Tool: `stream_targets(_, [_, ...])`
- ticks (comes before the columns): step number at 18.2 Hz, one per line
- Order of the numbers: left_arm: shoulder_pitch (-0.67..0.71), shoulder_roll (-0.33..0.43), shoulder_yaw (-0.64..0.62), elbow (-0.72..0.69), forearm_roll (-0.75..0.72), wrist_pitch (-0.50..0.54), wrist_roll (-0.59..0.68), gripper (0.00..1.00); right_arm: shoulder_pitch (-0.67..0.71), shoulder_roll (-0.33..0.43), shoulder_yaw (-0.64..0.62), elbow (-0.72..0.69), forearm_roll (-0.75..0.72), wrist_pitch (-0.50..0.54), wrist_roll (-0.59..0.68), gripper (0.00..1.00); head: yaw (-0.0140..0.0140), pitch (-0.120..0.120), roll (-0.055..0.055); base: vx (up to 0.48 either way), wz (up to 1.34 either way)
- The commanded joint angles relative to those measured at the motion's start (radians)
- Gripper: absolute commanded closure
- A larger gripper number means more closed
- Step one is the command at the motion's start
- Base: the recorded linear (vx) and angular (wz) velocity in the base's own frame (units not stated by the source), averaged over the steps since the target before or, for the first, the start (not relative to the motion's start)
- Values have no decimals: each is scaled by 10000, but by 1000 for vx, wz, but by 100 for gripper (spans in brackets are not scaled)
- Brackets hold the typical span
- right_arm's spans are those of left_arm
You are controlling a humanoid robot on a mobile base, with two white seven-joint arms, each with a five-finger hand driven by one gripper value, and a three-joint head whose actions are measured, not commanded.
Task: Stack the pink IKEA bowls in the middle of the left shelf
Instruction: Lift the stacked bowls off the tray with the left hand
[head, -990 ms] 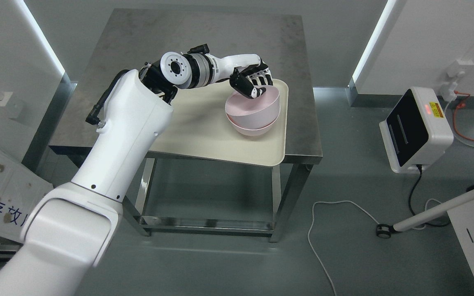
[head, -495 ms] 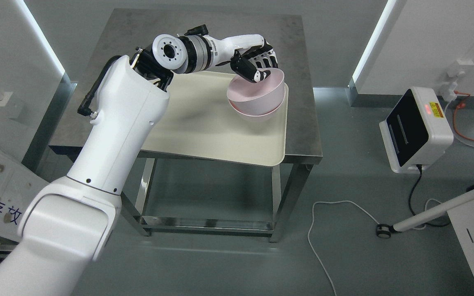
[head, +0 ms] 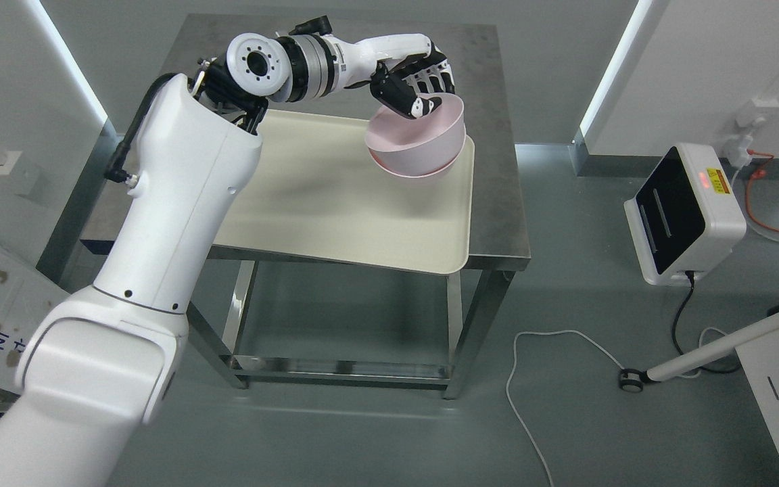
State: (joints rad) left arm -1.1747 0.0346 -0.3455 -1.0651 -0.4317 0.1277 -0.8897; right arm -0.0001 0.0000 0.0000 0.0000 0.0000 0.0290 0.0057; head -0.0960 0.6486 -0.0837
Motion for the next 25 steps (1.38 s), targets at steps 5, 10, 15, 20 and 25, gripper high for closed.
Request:
stream_targets(5, [104,697,694,-1145,-9,73,-214,100,293,-175,-107,-337,0,48,4,0,0,0,0,-7,0])
stream_targets(10, [105,590,434,-1145,-24,88,-214,100,293,-175,-107,-337,0,48,4,0,0,0,0,-54,-21])
stream_targets(15, [105,636,341,-1145,-24,88,-230,100,293,-175,-107,-337,0,63,4,0,0,0,0,-138,-112])
stream_targets(20, [120,1171,525,-1176,7,88,-444,100,293,-175,-107,-337,0,63,4,0,0,0,0,-196,-96])
stream_targets(25, [242,1770,908,-1176,7,-19,-582,100,293,-175,-107,-337,0,63,4,0,0,0,0,-188,308])
